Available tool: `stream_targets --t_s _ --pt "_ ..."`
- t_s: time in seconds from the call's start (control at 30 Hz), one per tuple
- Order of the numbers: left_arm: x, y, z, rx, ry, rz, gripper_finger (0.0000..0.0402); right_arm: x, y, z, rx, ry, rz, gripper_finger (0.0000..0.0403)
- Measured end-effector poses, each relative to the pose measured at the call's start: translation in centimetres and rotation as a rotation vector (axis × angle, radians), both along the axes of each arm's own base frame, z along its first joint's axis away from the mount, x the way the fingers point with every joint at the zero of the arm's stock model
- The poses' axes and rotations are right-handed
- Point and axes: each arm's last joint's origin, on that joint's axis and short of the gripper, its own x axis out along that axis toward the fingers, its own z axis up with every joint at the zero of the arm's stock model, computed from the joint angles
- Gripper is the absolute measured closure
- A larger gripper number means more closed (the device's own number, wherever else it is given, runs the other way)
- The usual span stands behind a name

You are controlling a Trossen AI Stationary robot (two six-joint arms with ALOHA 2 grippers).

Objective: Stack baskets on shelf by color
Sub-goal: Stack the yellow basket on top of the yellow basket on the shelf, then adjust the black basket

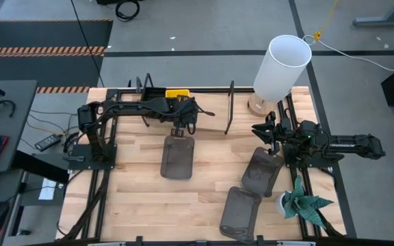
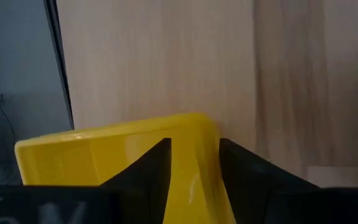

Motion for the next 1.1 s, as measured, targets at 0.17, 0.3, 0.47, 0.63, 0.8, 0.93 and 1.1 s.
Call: stream_targets --t_s 0.17,0.3,0.47,0.63,0.8,0.93,1.1 --pt "0.3 0.1 0.1 0.012 -0.024 -0.012 0.0261 0.0 0.0 0.0 0.0 0.0 0.0 0.0306" --pt "0.3 0.1 0.1 0.015 -0.02 -0.019 0.0264 0.0 0.0 0.0 0.0 0.0 0.0 0.0306" --pt "-0.4 -0.4 1.4 0.002 -0.053 0.005 0.0257 0.0 0.0 0.0 0.0 0.001 0.0 0.0306" --pt "-1.6 -0.2 4.0 -0.066 -0.178 0.084 0.0235 0.0 0.0 0.0 0.0 0.0 0.0 0.0306" --pt "-4.8 1.2 6.0 -0.065 -0.118 0.15 0.0206 0.0 0.0 0.0 0.0 0.0 0.0 0.0306" --pt "-7.2 3.7 5.7 -0.071 -0.007 0.263 0.0209 0.0 0.0 0.0 0.0 0.0 0.0 0.0306" --pt "-8.1 4.9 5.1 -0.056 0.09 0.276 0.0237 0.0 0.0 0.0 0.0 0.0 0.0 0.0306"
